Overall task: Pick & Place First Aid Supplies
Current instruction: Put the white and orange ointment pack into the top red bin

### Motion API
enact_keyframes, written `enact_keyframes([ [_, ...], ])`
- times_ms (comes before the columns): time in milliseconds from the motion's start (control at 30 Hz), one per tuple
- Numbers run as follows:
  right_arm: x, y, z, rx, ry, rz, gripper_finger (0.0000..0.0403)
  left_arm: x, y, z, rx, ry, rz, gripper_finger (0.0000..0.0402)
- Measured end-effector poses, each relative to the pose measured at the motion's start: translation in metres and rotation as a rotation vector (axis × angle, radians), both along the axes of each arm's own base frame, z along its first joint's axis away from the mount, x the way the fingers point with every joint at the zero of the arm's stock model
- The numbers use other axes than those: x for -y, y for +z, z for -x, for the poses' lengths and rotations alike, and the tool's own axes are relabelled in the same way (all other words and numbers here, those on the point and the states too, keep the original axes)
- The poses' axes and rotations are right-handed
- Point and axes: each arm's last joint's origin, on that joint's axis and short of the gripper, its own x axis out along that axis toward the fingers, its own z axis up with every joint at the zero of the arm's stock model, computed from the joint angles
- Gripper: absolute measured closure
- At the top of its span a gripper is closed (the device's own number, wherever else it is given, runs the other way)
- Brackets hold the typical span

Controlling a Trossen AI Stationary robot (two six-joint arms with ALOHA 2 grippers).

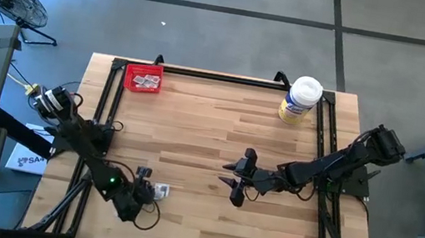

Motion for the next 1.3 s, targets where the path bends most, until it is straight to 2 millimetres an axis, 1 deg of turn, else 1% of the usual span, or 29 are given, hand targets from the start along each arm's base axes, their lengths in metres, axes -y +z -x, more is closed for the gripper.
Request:
enact_keyframes([
  [300,0.000,0.000,0.000,0.002,-0.001,-0.003,0.0219,0.004,0.003,0.006,-0.182,-0.056,0.150,0.0297],
  [433,0.000,0.000,0.000,0.002,-0.001,-0.004,0.0217,0.004,0.007,0.006,-0.199,-0.063,0.137,0.0315],
  [533,0.000,0.000,0.000,0.002,-0.001,-0.004,0.0218,0.004,0.007,0.005,-0.190,-0.073,0.115,0.0331],
  [700,0.000,0.000,0.000,0.002,-0.001,-0.003,0.0218,0.002,0.006,0.006,-0.190,-0.032,0.089,0.0349],
  [833,0.000,0.000,0.000,0.001,0.000,-0.002,0.0218,0.005,0.016,0.002,-0.184,-0.018,0.095,0.0341],
  [933,0.000,0.000,0.000,0.000,0.000,-0.001,0.0219,0.011,0.029,-0.003,-0.152,-0.013,0.093,0.0328],
  [1067,0.000,0.000,0.000,0.000,0.000,-0.002,0.0217,0.012,0.036,-0.007,-0.124,0.000,0.073,0.0307],
  [1167,0.000,0.000,0.000,0.000,0.000,-0.001,0.0219,0.013,0.035,-0.008,-0.089,0.008,0.074,0.0295],
  [1300,0.000,0.000,0.000,-0.002,0.001,-0.001,0.0218,0.016,0.026,-0.010,-0.063,-0.005,0.037,0.0291],
])
